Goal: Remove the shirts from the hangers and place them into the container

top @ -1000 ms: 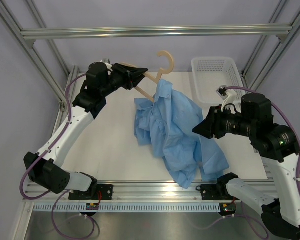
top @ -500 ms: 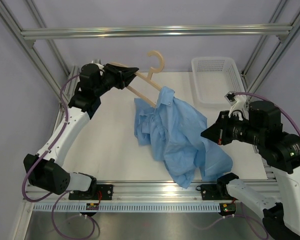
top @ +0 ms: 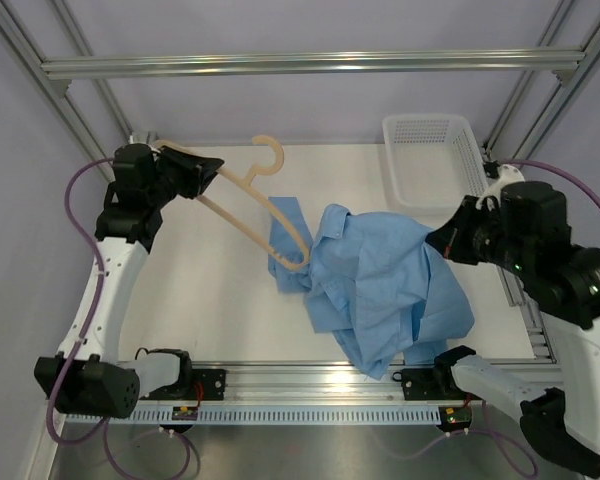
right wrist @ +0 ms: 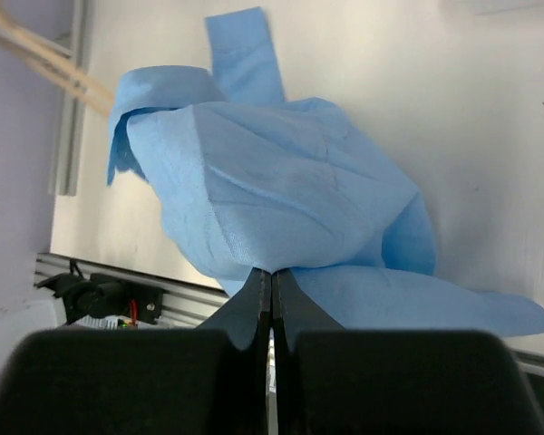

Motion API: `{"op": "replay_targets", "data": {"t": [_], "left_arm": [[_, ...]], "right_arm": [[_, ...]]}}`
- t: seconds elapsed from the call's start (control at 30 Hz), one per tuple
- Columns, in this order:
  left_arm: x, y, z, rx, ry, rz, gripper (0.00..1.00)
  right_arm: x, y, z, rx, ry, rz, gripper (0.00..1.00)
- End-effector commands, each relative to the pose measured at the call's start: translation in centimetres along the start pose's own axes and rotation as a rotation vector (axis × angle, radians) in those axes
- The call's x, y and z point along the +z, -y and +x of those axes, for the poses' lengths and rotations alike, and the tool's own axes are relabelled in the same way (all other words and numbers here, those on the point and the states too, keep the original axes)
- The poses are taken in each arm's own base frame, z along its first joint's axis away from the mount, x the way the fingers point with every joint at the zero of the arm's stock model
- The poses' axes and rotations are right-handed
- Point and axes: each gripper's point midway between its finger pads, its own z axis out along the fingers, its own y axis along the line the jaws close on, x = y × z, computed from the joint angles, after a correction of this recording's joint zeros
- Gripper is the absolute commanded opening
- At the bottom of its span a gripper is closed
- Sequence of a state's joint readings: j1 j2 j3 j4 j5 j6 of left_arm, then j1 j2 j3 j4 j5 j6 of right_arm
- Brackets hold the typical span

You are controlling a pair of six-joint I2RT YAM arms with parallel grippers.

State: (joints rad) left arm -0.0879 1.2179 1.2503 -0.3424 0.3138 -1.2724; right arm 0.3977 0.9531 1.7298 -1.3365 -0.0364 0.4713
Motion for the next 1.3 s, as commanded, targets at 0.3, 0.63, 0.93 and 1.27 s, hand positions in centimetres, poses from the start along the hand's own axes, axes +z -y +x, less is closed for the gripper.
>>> {"op": "replay_targets", "data": {"t": [0.3, 0.63, 0.93, 1.27], "left_arm": [[-9.3, 2.6, -0.6, 0.383, 0.114, -0.029, 0.0], [-9.2, 4.7, 6.8, 0.204, -0.241, 0.229, 0.0], [-9.1, 7.5, 9.7, 0.122, -0.493, 0.397, 0.0], [-9.0, 8.6, 10.5, -0.089, -0.616, 0.519, 0.0]], "right_arm": [[16.8, -1.2, -1.6, -0.043, -0.234, 0.07, 0.0], [22.9, -1.9, 7.8, -0.015, -0.531, -0.064, 0.0], [15.6, -7.6, 2.7, -0.161, -0.365, -0.318, 0.63], [4.7, -17.2, -0.6, -0.07, -0.36, -0.866, 0.69]]}}
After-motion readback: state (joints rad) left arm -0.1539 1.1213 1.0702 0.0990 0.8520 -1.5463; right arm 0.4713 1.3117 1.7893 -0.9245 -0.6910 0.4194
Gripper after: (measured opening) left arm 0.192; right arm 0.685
